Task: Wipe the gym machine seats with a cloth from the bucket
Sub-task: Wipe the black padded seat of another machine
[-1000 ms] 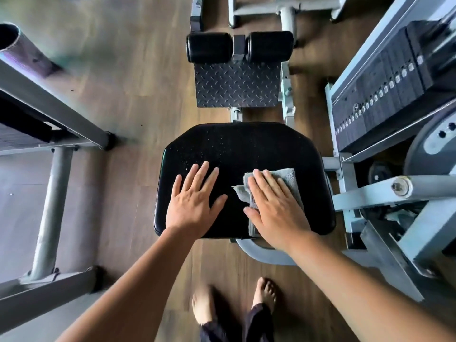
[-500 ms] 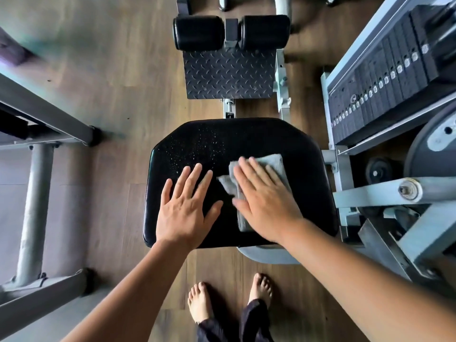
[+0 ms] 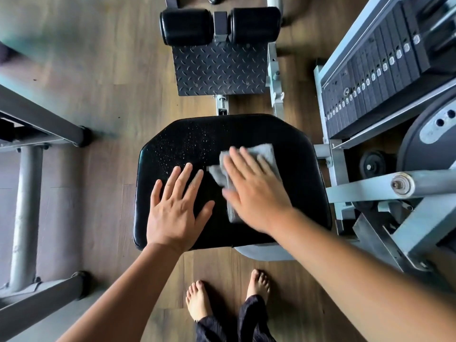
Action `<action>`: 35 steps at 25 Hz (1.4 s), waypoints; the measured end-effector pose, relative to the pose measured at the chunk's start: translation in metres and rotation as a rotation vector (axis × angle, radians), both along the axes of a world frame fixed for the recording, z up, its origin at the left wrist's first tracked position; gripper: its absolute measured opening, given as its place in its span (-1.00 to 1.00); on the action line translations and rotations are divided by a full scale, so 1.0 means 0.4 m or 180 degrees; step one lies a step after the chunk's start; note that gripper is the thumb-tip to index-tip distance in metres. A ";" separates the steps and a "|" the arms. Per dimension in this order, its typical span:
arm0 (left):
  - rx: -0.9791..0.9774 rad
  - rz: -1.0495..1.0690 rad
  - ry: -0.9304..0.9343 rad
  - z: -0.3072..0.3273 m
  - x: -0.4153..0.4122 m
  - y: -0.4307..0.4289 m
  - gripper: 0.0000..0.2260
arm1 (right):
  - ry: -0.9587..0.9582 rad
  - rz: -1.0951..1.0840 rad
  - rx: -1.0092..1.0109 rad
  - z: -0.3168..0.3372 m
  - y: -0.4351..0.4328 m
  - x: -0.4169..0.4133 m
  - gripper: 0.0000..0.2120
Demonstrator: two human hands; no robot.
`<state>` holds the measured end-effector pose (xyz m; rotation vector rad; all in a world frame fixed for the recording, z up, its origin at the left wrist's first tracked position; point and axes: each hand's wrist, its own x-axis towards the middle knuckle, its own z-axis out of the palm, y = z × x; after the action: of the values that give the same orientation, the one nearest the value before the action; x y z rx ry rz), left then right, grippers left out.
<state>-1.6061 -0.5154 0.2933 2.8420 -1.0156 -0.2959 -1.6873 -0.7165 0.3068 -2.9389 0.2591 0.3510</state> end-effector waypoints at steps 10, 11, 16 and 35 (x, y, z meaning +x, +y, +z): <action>0.0044 0.0019 -0.0056 -0.005 -0.002 -0.001 -0.38 | 0.0198 -0.0759 -0.0051 -0.032 -0.176 0.251 -0.34; 0.0049 0.0016 -0.0060 -0.005 -0.001 -0.001 -0.38 | 0.0157 -0.0712 -0.0052 -0.030 -0.144 0.233 -0.33; 0.0028 0.0010 -0.0064 -0.005 -0.001 0.000 -0.38 | 0.0094 0.0143 0.0006 0.029 0.038 -0.103 -0.31; -0.0025 0.0019 -0.0077 -0.005 -0.005 -0.003 -0.39 | 0.0169 -0.0870 -0.0230 -0.025 -0.259 0.012 -0.34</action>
<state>-1.6080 -0.5166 0.2913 2.8479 -1.0100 -0.2573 -1.6827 -0.8201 0.2968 -2.9122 0.6852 0.3866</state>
